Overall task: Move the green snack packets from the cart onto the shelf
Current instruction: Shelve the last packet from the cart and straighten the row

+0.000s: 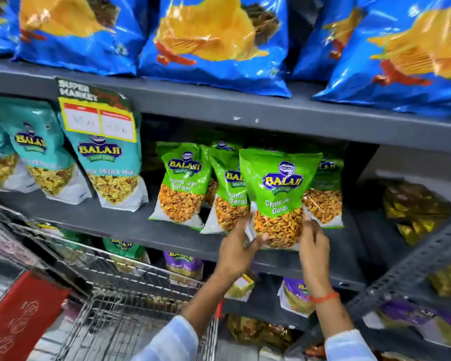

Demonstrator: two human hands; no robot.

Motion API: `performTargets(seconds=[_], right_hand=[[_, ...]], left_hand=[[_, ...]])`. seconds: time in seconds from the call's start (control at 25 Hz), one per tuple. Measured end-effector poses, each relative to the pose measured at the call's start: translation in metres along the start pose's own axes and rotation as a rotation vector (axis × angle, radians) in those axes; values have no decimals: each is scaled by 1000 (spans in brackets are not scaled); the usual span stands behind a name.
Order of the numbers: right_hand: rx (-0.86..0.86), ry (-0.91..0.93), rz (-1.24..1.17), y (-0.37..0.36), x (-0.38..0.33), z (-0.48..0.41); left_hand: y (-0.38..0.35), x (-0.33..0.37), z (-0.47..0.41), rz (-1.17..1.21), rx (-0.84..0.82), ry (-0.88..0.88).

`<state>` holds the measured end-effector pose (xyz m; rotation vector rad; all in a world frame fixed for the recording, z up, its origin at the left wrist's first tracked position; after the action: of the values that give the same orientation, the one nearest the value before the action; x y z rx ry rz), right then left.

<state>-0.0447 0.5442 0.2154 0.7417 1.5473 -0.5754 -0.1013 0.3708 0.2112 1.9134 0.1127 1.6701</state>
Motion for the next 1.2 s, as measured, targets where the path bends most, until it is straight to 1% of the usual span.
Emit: performTargets(seconds=[0.12, 0.28, 0.4, 0.44, 0.56, 0.6, 0.72, 0.8, 0.88, 0.96, 1.0, 1.04, 1.12, 1.2], right_hand=[[-23, -39, 0, 4, 26, -29], [-211, -66, 128, -5, 60, -33], [-307, 4, 151, -3, 66, -35], [-344, 3, 152, -3, 67, -36], [-430, -30, 150, -5, 72, -41], [-432, -33, 142, -3, 72, -42], [-398, -14, 84, 8, 72, -38], [-371, -15, 67, 15, 75, -32], [-379, -20, 67, 19, 74, -28], [-413, -23, 92, 20, 74, -26], [-420, -18, 107, 19, 75, -26], [-423, -12, 122, 19, 76, -26], [-422, -9, 126, 22, 76, -26], [-436, -9, 128, 24, 75, -30]], left_hand=[[-30, 7, -19, -65, 69, 50], [-62, -5, -21, -107, 73, 53], [-64, -11, -11, -106, 155, 43], [-62, -12, -9, -106, 178, 46], [-54, -15, -11, -51, 149, 79], [-47, -12, -11, -38, 172, 48], [-10, 16, -11, -37, 364, -106], [15, 46, -24, 6, 418, -173], [30, 70, -43, -32, 387, -195], [30, 84, -60, -51, 252, -167], [27, 86, -66, 6, 171, -137], [24, 87, -70, 114, 123, -100], [26, 88, -75, 295, 154, -57], [28, 87, -81, 346, 233, -60]])
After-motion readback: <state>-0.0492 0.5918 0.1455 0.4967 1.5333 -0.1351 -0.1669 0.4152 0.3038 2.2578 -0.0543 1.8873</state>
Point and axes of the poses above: each hand's wrist, its own z-axis away from the middle knuckle, its own y-axis out of the back of the hand, x = y × z, the point moved 7 cm from there along -z, towards the middle knuckle, and after that the axes turned 6 degrees about -z, right-handed, at the moved point
